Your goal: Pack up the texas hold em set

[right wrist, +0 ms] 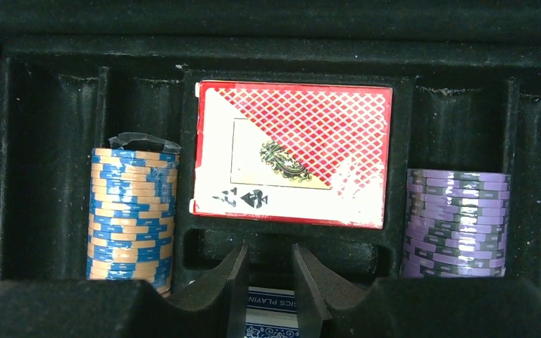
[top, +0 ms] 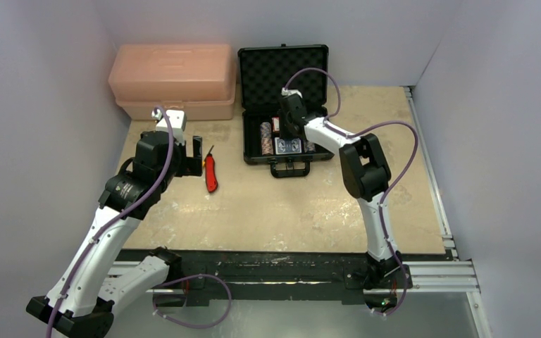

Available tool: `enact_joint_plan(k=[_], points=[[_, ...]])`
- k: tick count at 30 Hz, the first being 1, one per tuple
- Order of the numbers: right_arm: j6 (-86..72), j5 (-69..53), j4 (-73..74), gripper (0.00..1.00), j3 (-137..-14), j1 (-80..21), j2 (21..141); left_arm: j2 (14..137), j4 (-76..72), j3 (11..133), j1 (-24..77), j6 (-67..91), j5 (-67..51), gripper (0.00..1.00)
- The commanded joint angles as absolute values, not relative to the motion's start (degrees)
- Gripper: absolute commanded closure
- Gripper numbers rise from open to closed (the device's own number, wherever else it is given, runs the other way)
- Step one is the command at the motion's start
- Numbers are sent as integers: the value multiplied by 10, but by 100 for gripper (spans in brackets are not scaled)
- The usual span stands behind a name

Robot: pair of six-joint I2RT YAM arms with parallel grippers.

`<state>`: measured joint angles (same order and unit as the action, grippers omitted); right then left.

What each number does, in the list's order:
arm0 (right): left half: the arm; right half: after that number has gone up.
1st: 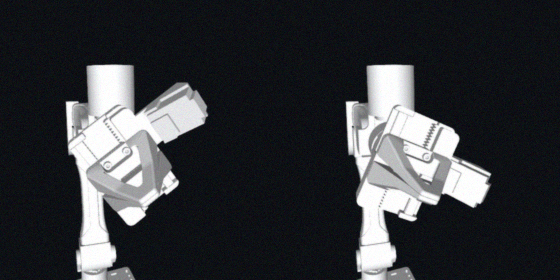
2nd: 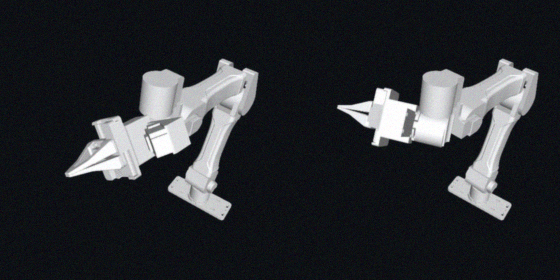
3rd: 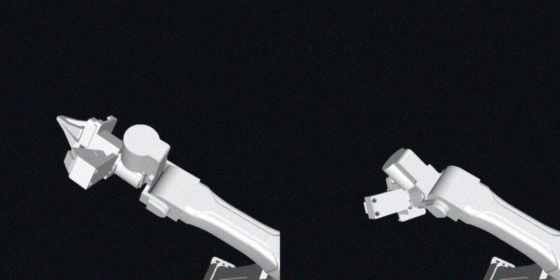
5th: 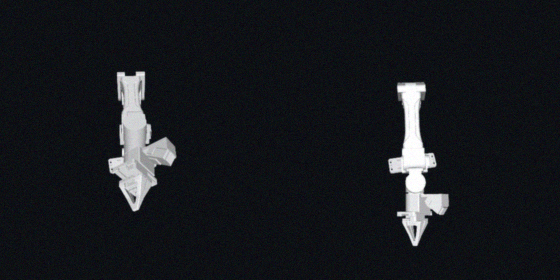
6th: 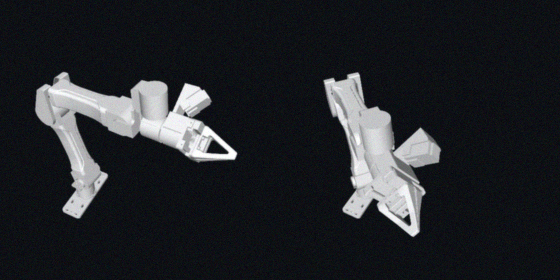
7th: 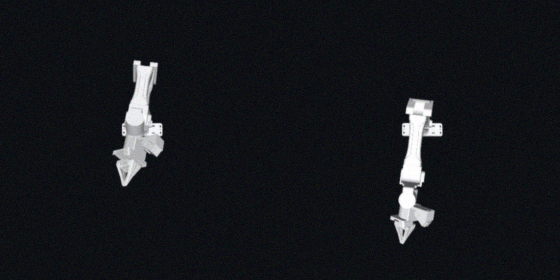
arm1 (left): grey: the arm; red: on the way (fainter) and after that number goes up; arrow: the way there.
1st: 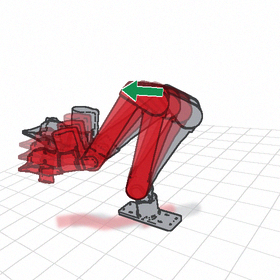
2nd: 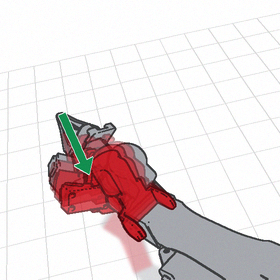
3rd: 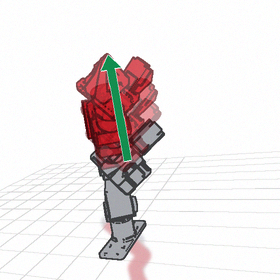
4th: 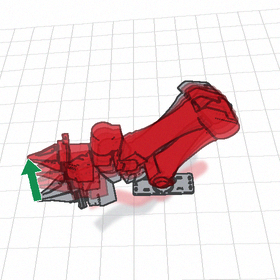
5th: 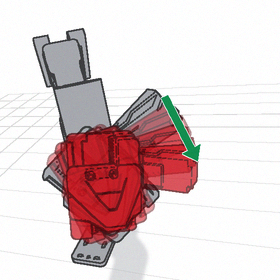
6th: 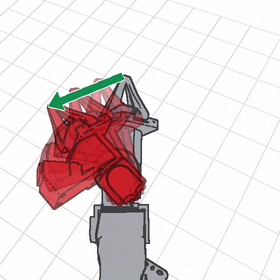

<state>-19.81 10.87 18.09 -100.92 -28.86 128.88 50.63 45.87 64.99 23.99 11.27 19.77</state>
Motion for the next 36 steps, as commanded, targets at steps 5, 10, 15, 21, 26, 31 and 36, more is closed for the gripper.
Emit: enact_joint_plan(k=[5,10,15,21,26,31,36], points=[[-194,106,195,70,-973,-288,1250,505,440,650,235,105,202,9],[-199,100,188,70,-949,-288,1239,505,439,651,235,105,202,9],[-203,88,171,72,-915,-288,1227,505,440,651,235,106,203,9],[-216,69,144,73,-867,-293,1221,505,440,651,235,105,202,9],[-219,64,137,74,-849,-298,1230,504,440,651,235,106,202,9],[-220,62,125,74,-828,-300,1239,504,440,651,235,105,202,9],[-222,62,113,75,-813,-303,1242,504,440,651,235,106,201,9]])
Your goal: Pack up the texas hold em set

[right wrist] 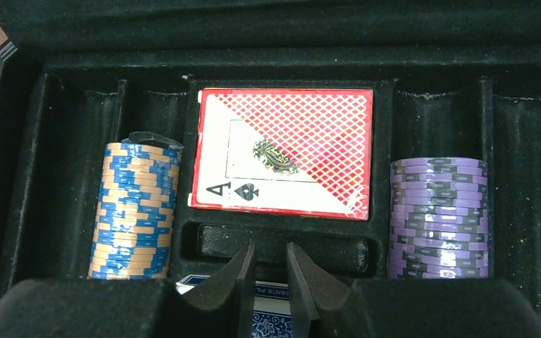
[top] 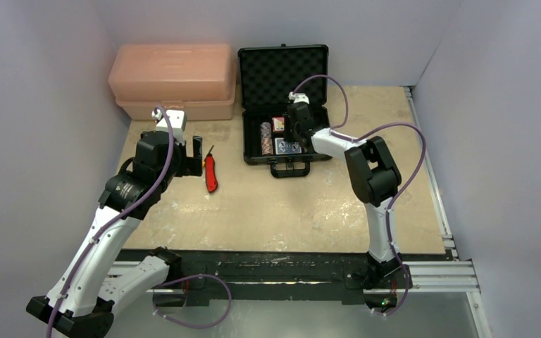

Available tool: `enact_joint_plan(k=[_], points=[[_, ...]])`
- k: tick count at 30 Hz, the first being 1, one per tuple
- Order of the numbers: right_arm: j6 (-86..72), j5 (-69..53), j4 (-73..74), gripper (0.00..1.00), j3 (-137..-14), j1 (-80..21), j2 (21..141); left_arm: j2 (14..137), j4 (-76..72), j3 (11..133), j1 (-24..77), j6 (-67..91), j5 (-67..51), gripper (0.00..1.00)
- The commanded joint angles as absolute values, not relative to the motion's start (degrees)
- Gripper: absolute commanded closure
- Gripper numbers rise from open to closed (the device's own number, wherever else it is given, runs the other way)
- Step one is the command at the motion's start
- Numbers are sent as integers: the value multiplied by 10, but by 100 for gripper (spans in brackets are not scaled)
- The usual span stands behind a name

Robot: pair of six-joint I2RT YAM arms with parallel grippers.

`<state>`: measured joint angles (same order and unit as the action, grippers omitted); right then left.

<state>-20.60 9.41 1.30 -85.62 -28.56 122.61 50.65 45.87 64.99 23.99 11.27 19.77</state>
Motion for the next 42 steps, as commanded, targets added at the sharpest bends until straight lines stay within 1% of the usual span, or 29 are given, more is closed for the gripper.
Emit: enact_joint_plan(k=[1,6,13,18,22,23,26,32,36,42], points=[[-223,62,111,75,-812,-304,1243,504,440,651,235,106,201,9],[-222,59,114,75,-815,-310,1236,504,440,651,235,106,200,9],[-214,66,147,73,-852,-313,1183,506,440,651,235,106,200,9],[-209,77,176,67,-884,-313,1158,505,440,651,235,106,201,9],[-210,79,180,57,-883,-313,1143,505,440,651,234,105,202,9],[-213,81,179,56,-880,-313,1142,505,440,651,235,106,202,9],[-223,84,166,57,-866,-313,1139,505,440,651,235,105,203,9],[-234,85,167,64,-875,-312,1144,507,440,651,234,106,203,9],[-231,92,173,67,-898,-313,1141,508,440,651,235,106,204,9],[-227,100,177,68,-931,-312,1154,509,440,650,235,105,206,9]])
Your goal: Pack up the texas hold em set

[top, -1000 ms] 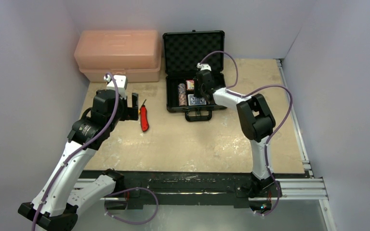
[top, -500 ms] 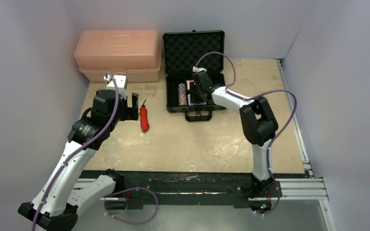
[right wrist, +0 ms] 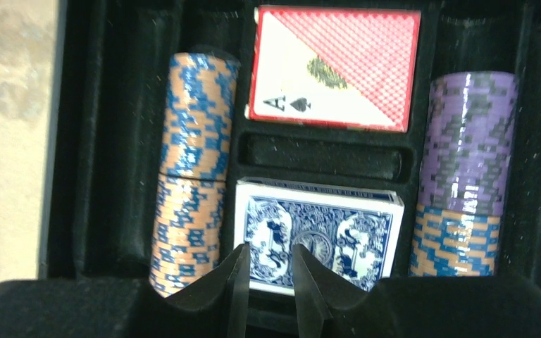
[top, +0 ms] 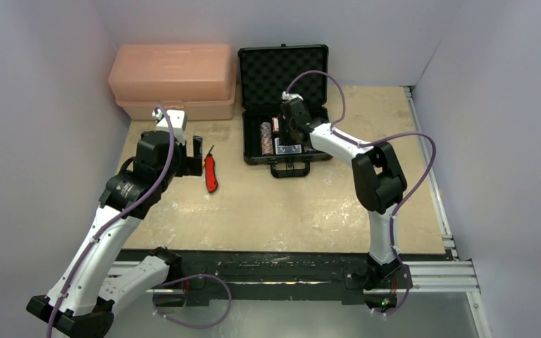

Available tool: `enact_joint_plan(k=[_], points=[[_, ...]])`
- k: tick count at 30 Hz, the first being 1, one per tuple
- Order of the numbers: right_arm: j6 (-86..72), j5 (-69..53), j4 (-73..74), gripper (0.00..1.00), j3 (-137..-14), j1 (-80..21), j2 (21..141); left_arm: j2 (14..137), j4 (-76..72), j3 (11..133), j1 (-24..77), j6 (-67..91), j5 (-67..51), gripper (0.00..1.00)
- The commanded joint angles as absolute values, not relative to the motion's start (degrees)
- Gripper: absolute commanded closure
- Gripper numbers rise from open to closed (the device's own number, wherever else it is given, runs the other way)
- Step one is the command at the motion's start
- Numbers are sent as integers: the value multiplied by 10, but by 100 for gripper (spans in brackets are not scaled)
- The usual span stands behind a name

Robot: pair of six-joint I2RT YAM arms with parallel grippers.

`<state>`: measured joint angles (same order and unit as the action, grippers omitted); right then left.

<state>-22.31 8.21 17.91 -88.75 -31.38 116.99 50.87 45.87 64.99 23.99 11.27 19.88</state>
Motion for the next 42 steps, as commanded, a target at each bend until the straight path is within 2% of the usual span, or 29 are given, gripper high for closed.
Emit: enact_joint_plan(k=[1,11,23,33,42], points=[[-227,102,178,68,-937,-312,1159,509,440,650,235,105,206,9],[-229,114,163,70,-942,-304,1214,510,440,650,234,105,207,9],[-244,91,114,74,-823,-303,1225,511,439,651,235,105,201,9],[-232,99,138,74,-847,-304,1173,512,439,652,234,105,203,9],[-215,93,162,69,-876,-304,1106,512,439,651,234,105,206,9]])
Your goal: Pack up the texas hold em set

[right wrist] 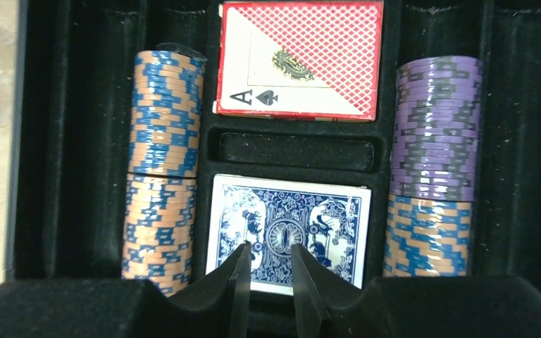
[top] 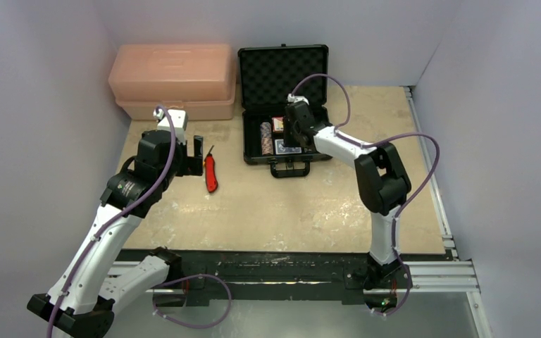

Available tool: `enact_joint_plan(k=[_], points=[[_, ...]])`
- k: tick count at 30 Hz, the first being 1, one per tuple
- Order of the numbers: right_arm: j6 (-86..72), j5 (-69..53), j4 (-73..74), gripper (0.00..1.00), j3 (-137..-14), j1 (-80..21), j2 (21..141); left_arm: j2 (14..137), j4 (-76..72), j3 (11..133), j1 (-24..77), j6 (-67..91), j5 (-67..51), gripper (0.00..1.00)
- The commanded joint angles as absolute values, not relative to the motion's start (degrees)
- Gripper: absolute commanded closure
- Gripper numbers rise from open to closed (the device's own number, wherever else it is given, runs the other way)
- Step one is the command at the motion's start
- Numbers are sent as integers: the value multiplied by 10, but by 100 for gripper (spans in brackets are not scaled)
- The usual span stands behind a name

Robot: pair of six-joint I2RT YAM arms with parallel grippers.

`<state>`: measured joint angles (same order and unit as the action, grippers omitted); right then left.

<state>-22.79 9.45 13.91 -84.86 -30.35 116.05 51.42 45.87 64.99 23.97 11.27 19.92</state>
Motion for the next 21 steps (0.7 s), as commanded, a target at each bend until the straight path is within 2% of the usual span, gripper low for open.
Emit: enact_joint_plan(k=[1,3,7,18,21], points=[[-214,96,163,68,-876,-303,1098,512,439,650,234,105,206,9],[-213,105,164,67,-875,-303,1079,513,439,650,235,105,206,9],[-210,124,158,59,-870,-304,1034,512,439,650,234,105,207,9],[-192,158,136,53,-849,-304,922,509,439,648,234,101,229,9],[-186,165,123,47,-834,-304,892,510,439,648,233,100,233,9]])
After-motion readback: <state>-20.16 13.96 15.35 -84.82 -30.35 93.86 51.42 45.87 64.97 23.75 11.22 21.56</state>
